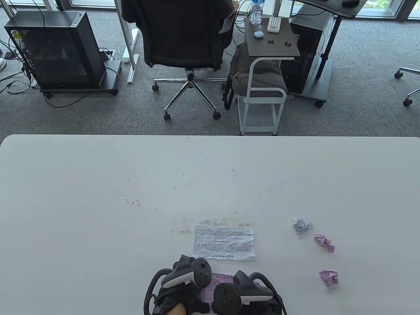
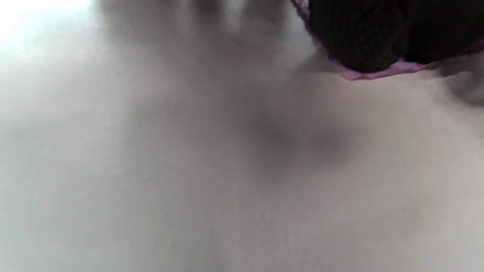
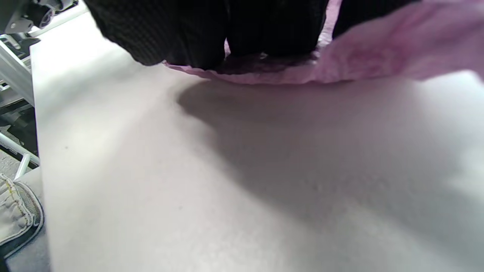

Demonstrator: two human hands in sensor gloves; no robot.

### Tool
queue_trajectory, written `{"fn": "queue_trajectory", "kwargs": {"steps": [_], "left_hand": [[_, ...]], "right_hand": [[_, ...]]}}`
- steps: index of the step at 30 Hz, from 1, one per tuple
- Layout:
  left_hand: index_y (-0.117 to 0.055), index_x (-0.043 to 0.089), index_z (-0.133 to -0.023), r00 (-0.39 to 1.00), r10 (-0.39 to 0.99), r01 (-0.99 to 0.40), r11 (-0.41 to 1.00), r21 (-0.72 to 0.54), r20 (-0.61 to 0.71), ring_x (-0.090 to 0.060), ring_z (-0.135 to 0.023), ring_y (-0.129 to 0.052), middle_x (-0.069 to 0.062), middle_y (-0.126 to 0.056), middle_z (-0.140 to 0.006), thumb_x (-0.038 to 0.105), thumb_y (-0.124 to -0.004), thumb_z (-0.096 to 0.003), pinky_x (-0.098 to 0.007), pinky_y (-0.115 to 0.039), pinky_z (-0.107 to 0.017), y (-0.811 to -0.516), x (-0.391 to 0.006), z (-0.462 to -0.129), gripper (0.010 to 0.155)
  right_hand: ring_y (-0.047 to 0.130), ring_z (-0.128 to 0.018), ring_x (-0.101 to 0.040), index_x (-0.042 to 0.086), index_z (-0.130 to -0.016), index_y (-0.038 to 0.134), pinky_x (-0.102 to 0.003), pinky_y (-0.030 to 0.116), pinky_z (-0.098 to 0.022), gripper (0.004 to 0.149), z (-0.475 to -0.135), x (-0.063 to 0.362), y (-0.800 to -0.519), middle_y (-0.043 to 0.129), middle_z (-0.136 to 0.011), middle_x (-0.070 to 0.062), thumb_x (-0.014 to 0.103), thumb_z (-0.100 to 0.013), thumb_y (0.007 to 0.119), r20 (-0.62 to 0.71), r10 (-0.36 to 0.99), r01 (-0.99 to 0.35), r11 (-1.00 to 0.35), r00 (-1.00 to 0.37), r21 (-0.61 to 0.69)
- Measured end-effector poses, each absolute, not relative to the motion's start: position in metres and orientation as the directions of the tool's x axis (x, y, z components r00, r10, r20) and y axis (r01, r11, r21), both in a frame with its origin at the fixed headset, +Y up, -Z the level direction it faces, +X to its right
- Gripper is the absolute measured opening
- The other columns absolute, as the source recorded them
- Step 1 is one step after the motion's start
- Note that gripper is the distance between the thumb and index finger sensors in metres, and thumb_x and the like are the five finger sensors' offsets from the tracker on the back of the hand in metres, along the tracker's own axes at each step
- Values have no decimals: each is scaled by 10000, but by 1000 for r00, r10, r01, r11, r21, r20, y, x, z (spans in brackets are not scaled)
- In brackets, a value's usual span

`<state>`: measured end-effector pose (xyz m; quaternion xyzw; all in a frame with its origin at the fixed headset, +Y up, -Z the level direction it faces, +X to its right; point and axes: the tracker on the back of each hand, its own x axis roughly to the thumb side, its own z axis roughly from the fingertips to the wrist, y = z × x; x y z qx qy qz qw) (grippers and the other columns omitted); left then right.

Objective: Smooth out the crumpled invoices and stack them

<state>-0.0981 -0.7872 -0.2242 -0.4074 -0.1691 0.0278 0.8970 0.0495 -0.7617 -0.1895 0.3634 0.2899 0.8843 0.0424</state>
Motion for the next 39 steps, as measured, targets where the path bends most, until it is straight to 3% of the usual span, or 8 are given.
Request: {"fn": "queue_trajectory", "kwargs": {"steps": [6, 12, 23, 27, 30, 33, 36, 39], "left_hand": [[-107, 274, -1078, 942, 197, 77, 664, -744, 273, -569, -935, 45, -173, 123, -1032, 493, -806, -485, -669, -268, -654, -787, -98, -225, 942], [-115, 272, -1082, 940, 203, 71, 668, -740, 273, -571, -934, 41, -175, 117, -1034, 491, -810, -484, -673, -267, -652, -788, -99, -225, 943], [-118, 268, -1085, 938, 215, 63, 666, -743, 273, -575, -929, 45, -180, 117, -1033, 487, -815, -488, -678, -261, -648, -789, -100, -225, 943], [-118, 268, -1084, 938, 215, 63, 664, -745, 272, -576, -928, 46, -180, 119, -1031, 486, -815, -489, -680, -260, -647, -789, -100, -225, 942], [-117, 268, -1083, 938, 217, 62, 663, -746, 270, -577, -927, 48, -180, 119, -1031, 485, -815, -489, -680, -259, -647, -789, -100, -224, 943], [-117, 266, -1085, 937, 220, 59, 663, -746, 270, -576, -926, 50, -180, 120, -1031, 484, -815, -491, -681, -256, -646, -789, -100, -224, 942], [-114, 266, -1085, 937, 220, 59, 663, -747, 270, -576, -926, 51, -179, 121, -1031, 484, -815, -491, -680, -255, -647, -789, -101, -224, 944], [-114, 265, -1084, 938, 220, 60, 661, -748, 269, -576, -925, 53, -180, 123, -1029, 481, -815, -492, -681, -254, -646, -789, -101, -224, 943]], "right_hand": [[844, -675, -331, 225, -807, 829, -601, 740, -502, 369, -205, 73, -762, 811, -843, -59, 483, -560, 734, 427, 306, 46, -767, -851, 640], [895, -597, -320, 233, -706, 880, -591, 744, -490, 336, -214, 96, -766, 881, -733, -58, 498, -566, 727, 271, 264, 0, -717, -926, 697], [938, -467, -285, 188, -639, 912, -569, 805, -437, 371, -222, 133, -763, 945, -592, -103, 502, -567, 728, 118, 230, -86, -717, -966, 691], [936, -484, -296, 174, -687, 897, -577, 818, -417, 394, -219, 141, -731, 933, -633, -130, 504, -559, 724, 173, 348, -255, -878, -921, 406], [911, -582, -347, 147, -827, 817, -546, 844, -405, 436, -211, 129, -721, 841, -794, -177, 476, -559, 719, 315, 390, -305, -908, -865, 288], [868, -661, -364, 133, -895, 739, -541, 834, -428, 459, -207, 102, -729, 742, -886, -188, 447, -561, 714, 433, 384, -256, -910, -815, 325], [823, -726, -374, 133, -935, 677, -529, 825, -454, 469, -203, 77, -746, 668, -942, -182, 421, -565, 706, 537, 299, -95, -922, -789, 375], [742, -808, -392, 128, -1007, 575, -550, 820, -462, 542, -201, 67, -761, 559, -1031, -213, 432, -574, 693, 530, 228, 48, -889, -817, 456]]}}
